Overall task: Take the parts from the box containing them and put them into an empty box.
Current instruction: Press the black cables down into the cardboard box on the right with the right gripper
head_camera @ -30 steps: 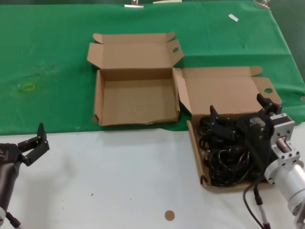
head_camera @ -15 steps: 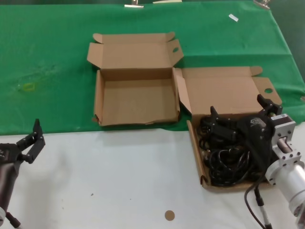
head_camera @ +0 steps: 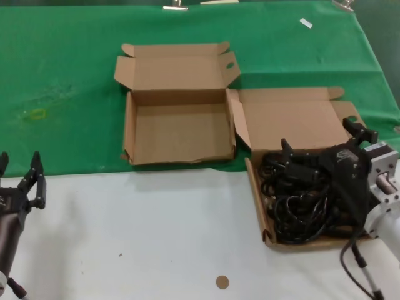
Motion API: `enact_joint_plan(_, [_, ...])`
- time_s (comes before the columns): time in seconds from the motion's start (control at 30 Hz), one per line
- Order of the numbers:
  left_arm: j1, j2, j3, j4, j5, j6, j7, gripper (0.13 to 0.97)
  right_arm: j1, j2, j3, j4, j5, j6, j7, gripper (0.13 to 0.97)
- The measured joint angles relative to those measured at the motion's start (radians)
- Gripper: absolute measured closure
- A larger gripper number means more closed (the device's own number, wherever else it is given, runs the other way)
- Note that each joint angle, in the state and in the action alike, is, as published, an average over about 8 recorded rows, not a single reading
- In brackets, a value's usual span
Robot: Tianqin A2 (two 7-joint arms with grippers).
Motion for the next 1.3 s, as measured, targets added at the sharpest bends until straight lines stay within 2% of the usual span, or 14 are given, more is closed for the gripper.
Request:
enact_joint_plan(0.2, [0.000, 0.000, 0.000, 0.000, 0.000, 0.000, 0.000, 0.769, 0.035, 0.168, -0.102, 0.041, 0.114, 0.027, -0.022, 0.129])
enact_joint_plan(0.33, [0.000, 0.000, 0.000, 0.000, 0.000, 0.000, 0.000, 0.769, 0.080, 0.301, -0.186, 0.069, 0.179, 0.014, -0.027, 0.129])
enact_joint_plan(0.53, [0.000, 0.000, 0.000, 0.000, 0.000, 0.000, 0.000, 0.864, 0.209, 0.502, -0.342, 0.099, 0.216, -0.073, 0.010, 0.129])
enact_joint_plan(0.67, [0.000, 0.000, 0.000, 0.000, 0.000, 0.000, 0.000, 0.903, 0.309, 0.602, -0.421, 0.105, 0.158, -0.184, 0.098, 0.129])
enact_joint_plan(0.83, [0.000, 0.000, 0.000, 0.000, 0.000, 0.000, 0.000, 0.938, 0.393, 0.662, -0.442, 0.098, 0.030, -0.370, 0.227, 0.129])
enact_joint_plan(1.03, [0.000, 0.000, 0.000, 0.000, 0.000, 0.000, 0.000, 0.952, 0.451, 0.673, -0.403, 0.070, -0.110, -0.620, 0.294, 0.129])
enact_joint_plan(1.3, [0.000, 0.000, 0.000, 0.000, 0.000, 0.000, 0.000, 0.953, 0.531, 0.625, -0.340, -0.021, -0.258, -0.921, 0.273, 0.129])
